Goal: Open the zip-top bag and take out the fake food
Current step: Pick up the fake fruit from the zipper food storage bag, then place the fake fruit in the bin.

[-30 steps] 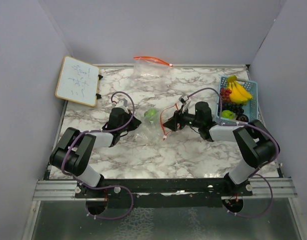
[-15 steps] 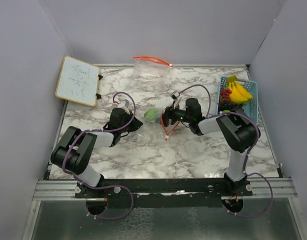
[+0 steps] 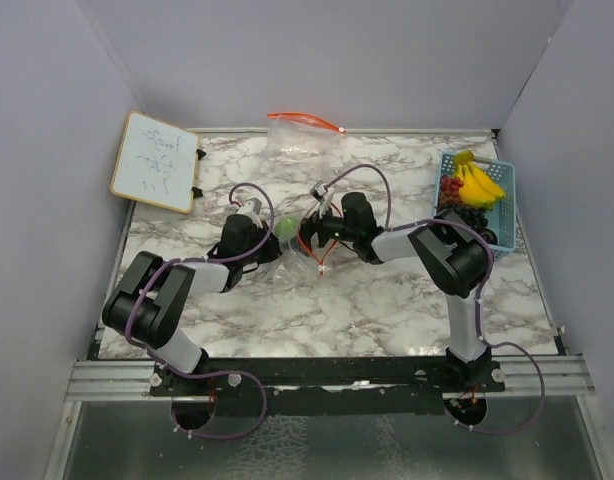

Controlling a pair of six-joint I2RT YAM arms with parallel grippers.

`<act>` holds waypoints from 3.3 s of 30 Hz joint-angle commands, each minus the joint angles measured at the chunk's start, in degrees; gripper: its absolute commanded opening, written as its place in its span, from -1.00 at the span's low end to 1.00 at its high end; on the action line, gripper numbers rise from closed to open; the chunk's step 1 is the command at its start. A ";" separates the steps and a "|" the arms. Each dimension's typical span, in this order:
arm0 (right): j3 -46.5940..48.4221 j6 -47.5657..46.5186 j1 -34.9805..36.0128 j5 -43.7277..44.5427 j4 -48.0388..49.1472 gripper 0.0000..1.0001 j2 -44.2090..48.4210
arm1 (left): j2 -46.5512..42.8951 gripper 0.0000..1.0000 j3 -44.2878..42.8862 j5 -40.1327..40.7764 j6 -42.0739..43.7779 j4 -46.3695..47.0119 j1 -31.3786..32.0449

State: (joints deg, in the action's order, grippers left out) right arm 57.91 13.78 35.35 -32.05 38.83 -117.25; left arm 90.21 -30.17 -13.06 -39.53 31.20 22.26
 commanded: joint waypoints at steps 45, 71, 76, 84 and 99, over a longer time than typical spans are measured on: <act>-9.63 3.01 1.12 4.11 12.98 0.44 7.06 | -25.50 -1.00 -0.39 16.46 10.76 -15.34 0.77; -7.70 2.46 1.21 11.28 0.51 0.26 2.48 | -22.13 -1.00 0.58 15.64 9.64 -14.44 0.79; -8.26 2.65 1.11 13.41 -1.52 0.21 7.55 | -21.90 -1.00 0.64 15.94 9.80 -14.68 0.78; -12.73 1.97 -4.54 18.95 -7.91 0.23 20.82 | -20.64 -1.00 0.88 16.62 9.48 -13.87 0.69; -22.10 12.28 -35.42 28.93 -17.17 0.21 44.21 | -16.87 -1.00 0.45 14.82 8.20 -10.85 0.59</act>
State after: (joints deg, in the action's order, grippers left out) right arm 37.89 22.35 4.54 -11.03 26.02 -76.25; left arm 72.99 -29.47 3.05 -30.87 18.02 22.63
